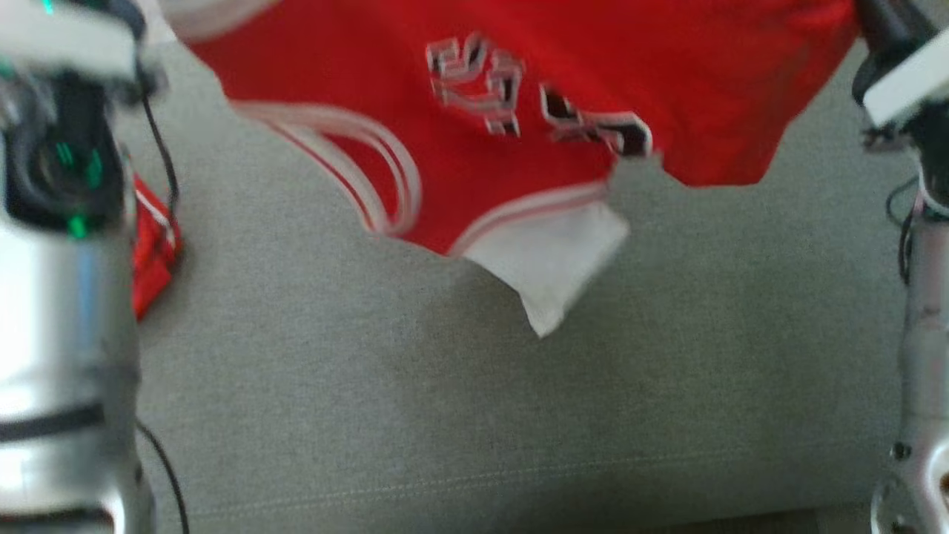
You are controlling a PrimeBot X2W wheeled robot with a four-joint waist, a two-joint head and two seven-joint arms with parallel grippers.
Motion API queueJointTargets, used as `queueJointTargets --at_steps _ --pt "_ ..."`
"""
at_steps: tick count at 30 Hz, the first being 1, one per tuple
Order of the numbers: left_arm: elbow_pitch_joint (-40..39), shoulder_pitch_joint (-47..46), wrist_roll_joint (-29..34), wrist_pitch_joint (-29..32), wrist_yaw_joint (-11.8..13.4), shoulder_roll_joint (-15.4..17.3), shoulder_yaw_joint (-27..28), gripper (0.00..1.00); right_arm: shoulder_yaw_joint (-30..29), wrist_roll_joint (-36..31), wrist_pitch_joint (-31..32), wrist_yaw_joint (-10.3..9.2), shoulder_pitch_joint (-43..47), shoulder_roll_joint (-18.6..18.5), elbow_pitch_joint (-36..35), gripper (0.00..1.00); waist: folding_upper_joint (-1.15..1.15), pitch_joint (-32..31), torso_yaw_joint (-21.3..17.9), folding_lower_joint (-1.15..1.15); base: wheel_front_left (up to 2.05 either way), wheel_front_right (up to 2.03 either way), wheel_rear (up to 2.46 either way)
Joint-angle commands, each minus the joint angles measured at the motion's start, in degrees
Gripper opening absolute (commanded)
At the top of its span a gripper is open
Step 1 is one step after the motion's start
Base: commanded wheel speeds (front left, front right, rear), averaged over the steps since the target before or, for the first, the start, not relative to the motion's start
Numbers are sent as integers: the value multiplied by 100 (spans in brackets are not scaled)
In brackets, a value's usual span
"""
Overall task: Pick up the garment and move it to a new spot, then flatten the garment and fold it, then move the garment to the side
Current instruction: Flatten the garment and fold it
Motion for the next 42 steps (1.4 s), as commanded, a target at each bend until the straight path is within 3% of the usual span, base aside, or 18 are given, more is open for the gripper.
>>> queueJointTargets --at_steps 1,5,7,11,12,14,23,33,34,35,38,39,42 --pt "-70 -314 -1 23 13 219 206 0 100 3 132 -1 -146 37 -153 0 0 93 -41 0 0 0 0" --pt "338 -581 8 300 -153 270 -43 0 402 -144 412 -1 9 -168 -345 0 0 314 -109 0 0 0 0" --pt "346 -76 250 310 -367 458 -305 0 636 -155 313 -1 627 -219 -683 0 0 482 -166 0 0 0 0" --pt "323 769 302 3 -416 496 -260 0 969 -202 -56 -1 1642 -153 -856 0 0 658 -218 0 0 0 0" --pt "316 913 299 -77 -421 494 -228 0 1008 -173 -134 -1 1868 -96 -829 11 0 689 -212 0 0 0 0" --pt "284 1133 281 -214 -412 465 -168 0 1046 -132 -302 -1 2283 -6 -803 100 0 750 -177 0 0 0 0" --pt "157 1413 325 -466 -437 467 -116 0 916 368 -849 -1 3431 261 -1395 100 0 945 -60 0 0 0 0" --pt "274 1456 347 -554 -468 428 -170 0 901 550 -952 -1 3435 355 -1280 100 0 944 8 0 0 0 0" --pt "285 1465 348 -561 -473 426 -176 0 904 565 -971 -1 3437 360 -1270 80 0 931 16 0 0 0 0" --pt "295 1475 349 -569 -473 423 -180 0 907 576 -982 -1 3445 362 -1266 53 0 916 23 0 0 0 0" --pt "325 1508 350 -588 -470 427 -181 0 941 596 -967 -1 3504 361 -1319 5 0 871 26 0 0 0 0" --pt "335 1518 348 -595 -471 426 -180 0 949 578 -958 -1 3530 343 -1344 0 0 854 27 0 0 0 0" --pt "364 1560 350 -614 -470 418 -194 0 928 539 -916 -1 3621 326 -1423 0 0 786 29 0 0 0 0"
